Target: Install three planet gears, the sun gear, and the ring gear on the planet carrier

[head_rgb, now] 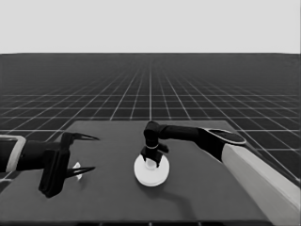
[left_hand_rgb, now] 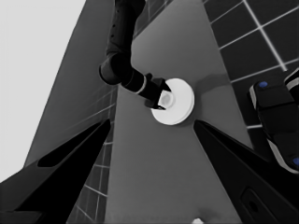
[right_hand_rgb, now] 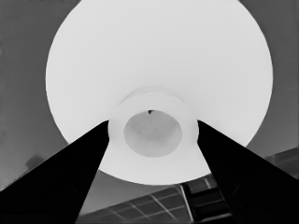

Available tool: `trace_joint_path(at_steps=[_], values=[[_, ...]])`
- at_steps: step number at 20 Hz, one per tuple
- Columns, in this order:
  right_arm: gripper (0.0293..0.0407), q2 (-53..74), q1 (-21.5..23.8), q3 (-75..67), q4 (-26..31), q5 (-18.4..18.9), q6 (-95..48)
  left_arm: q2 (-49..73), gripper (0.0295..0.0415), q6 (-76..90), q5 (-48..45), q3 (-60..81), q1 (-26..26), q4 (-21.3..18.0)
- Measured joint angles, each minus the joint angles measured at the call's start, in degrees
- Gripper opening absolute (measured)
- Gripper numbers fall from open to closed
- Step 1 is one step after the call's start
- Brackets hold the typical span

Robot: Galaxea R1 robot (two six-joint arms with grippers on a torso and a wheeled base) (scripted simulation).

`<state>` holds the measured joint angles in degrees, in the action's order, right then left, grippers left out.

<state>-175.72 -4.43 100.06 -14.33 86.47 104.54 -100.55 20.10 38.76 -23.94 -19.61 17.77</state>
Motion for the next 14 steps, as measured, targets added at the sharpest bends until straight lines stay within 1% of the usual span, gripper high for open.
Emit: trace_joint_path(at_steps=[2, 3, 4, 6, 12, 13, 14], values=[[0.035, 0.0, 0.0, 0.0, 0.0, 0.0, 1.0, 0.0, 0.0385, 0.0, 0.0, 0.0, 0.0, 0.0], [0.0374, 0.0, 0.0, 0.0, 0.0, 0.0, 1.3, 0.0, 0.0385, 0.0, 0.0, 0.0, 0.0, 0.0], [0.0381, 0.0, 0.0, 0.0, 0.0, 0.0, 1.5, 0.0, 0.0385, 0.0, 0.0, 0.0, 0.0, 0.0], [0.0384, 0.0, 0.1, 0.0, 0.0, 0.0, 1.6, 0.0, 0.0385, 0.0, 0.0, 0.0, 0.0, 0.0], [0.0385, 0.0, 0.1, 0.0, 0.0, 0.0, 1.7, 0.0, 0.0385, 0.0, 0.0, 0.0, 0.0, 0.0], [0.0387, 0.4, 2.3, -1.5, 2.0, 1.0, -9.4, 0.0, 0.0385, 0.0, 0.0, 0.0, 0.0, 0.0], [0.0386, 0.5, 4.0, -2.3, 3.3, 1.4, -16.3, 0.0, 0.0385, 0.0, 0.0, 0.0, 0.0, 0.0]])
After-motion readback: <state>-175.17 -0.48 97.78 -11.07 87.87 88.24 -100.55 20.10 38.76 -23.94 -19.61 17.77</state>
